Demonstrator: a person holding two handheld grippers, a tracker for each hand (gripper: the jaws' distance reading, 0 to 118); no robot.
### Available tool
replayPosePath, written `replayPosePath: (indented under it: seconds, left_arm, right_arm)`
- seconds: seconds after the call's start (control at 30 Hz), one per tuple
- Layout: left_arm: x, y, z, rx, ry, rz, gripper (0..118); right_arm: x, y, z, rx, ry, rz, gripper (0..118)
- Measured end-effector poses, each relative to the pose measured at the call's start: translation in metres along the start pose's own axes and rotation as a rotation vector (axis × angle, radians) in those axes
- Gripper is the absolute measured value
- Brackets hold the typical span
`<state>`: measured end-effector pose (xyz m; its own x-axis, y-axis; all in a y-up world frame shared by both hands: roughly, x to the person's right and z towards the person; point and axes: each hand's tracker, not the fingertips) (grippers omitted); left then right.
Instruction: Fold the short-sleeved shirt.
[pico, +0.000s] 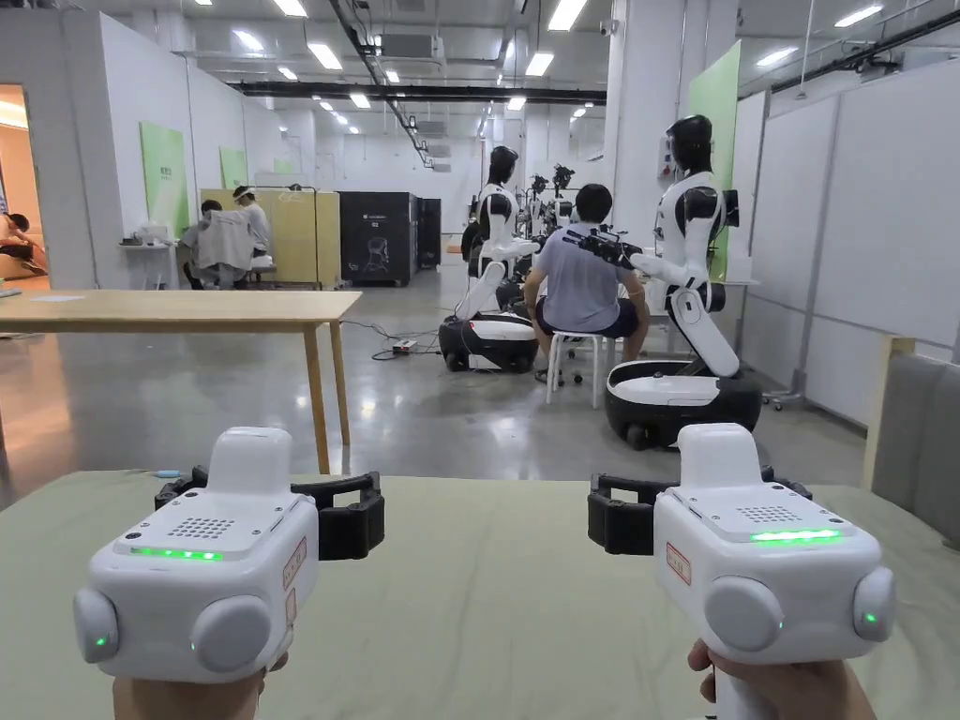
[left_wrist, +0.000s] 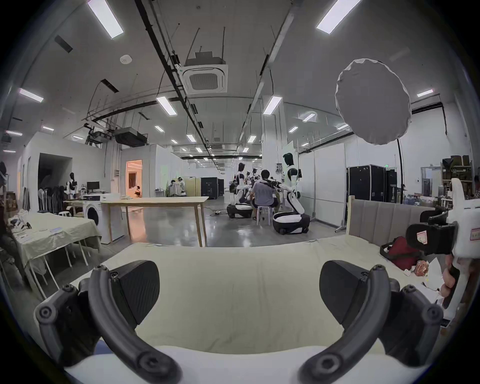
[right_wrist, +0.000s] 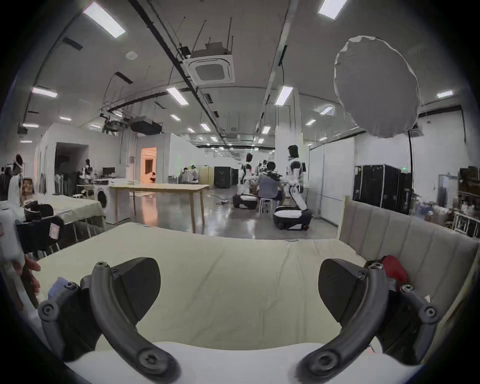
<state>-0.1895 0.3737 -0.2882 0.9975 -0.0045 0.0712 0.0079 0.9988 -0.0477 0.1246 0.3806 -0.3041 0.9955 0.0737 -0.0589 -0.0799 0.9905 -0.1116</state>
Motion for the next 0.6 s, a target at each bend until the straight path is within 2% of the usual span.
replayPosePath:
  seconds: [0.03,0.1,0.2,0.3,0.37,0.43,0.47,0.57,0.6]
  left_arm:
    - [0.001,-0.001,-0.001,-0.005,0.001,0.001,118]
    - [0.001,-0.003,-0.003,-0.019,0.004,0.001,118]
    - [0.000,-0.006,-0.004,-0.027,0.000,0.008,118]
    - [0.000,-0.007,-0.005,-0.033,0.005,0.009,118]
    - [0.001,-0.008,-0.004,-0.038,0.004,0.008,118]
    - [0.000,-0.009,-0.004,-0.040,0.006,0.008,118]
    - [0.000,-0.009,-0.003,-0.039,0.005,0.010,118]
    - [-0.001,-0.008,-0.001,-0.031,0.012,0.016,118]
    - [-0.002,-0.008,-0.001,-0.031,0.013,0.017,118]
  right_arm:
    - [0.001,0.002,0.001,0.000,0.049,0.004,118]
    - [0.001,0.003,0.004,-0.005,0.112,-0.037,118]
    - [-0.008,0.008,0.007,-0.036,0.049,-0.025,118]
    - [-0.019,0.013,0.009,-0.072,-0.020,0.033,118]
    - [-0.019,0.013,0.012,-0.056,0.003,0.006,118]
    - [-0.013,0.016,0.009,-0.100,0.062,-0.073,118]
    - [-0.011,0.016,0.009,-0.082,0.059,-0.088,118]
    - [-0.014,0.014,0.009,-0.064,-0.010,-0.038,118]
    - [-0.015,0.012,0.009,-0.055,0.001,-0.036,117]
